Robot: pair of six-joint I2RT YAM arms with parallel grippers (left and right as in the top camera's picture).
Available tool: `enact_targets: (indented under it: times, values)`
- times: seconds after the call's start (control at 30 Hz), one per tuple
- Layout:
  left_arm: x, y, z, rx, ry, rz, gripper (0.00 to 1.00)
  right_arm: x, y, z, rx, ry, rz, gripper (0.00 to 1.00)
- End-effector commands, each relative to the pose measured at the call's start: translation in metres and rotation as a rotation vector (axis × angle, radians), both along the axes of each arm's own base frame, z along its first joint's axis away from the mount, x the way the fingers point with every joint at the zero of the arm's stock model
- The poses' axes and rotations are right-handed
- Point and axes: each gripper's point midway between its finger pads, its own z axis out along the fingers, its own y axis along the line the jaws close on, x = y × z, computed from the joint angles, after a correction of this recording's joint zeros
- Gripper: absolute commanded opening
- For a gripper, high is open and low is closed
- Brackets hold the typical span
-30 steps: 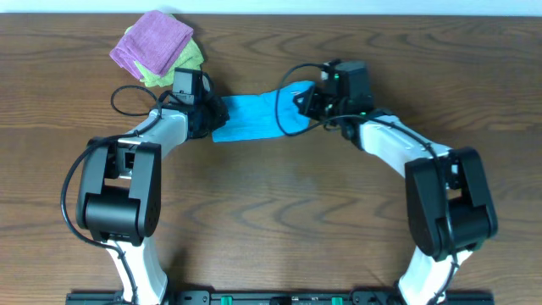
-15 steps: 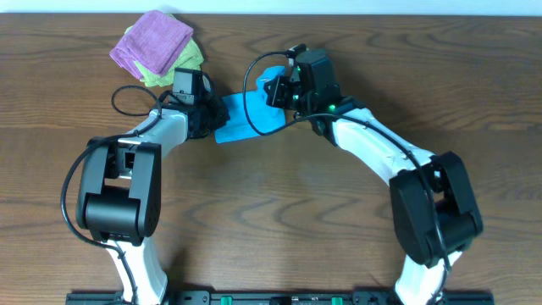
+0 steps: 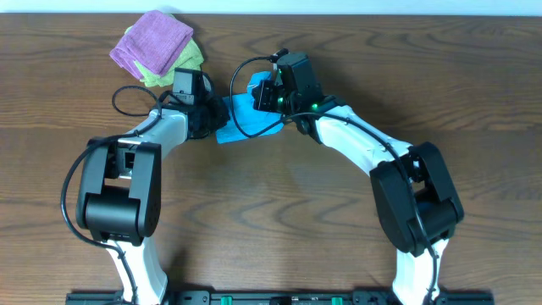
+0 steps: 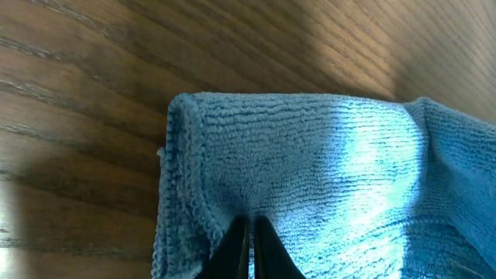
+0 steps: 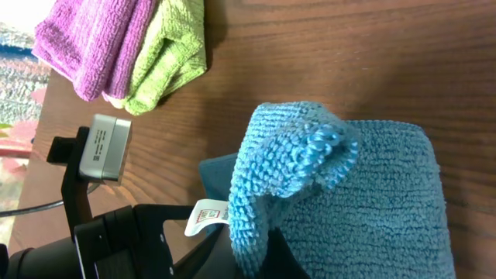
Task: Fold the cloth
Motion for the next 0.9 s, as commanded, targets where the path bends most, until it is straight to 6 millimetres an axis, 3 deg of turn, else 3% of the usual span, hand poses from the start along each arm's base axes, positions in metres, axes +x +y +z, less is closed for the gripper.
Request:
enact_targets:
  times: [0.0, 0.23, 0.47, 0.67, 0.87]
  values:
    - [0.003, -0.004, 0.015, -0.016, -0.027, -0.010, 0.06, 0.002, 0.012, 0.004, -0.009, -0.039, 0.020, 0.02]
    - [0.003, -0.004, 0.021, -0.019, -0.036, -0.010, 0.06, -0.006, 0.025, -0.015, -0.021, -0.012, 0.048, 0.02]
    - [0.004, -0.004, 0.027, -0.022, -0.048, -0.011, 0.06, -0.007, 0.038, -0.003, 0.006, -0.035, 0.076, 0.02]
    - [0.008, 0.005, 0.051, -0.018, -0.098, 0.004, 0.06, -0.005, 0.047, 0.010, 0.027, -0.061, 0.093, 0.01]
    - [0.008, 0.019, 0.077, -0.005, -0.137, 0.021, 0.06, -0.006, 0.048, 0.006, 0.022, -0.054, 0.096, 0.02]
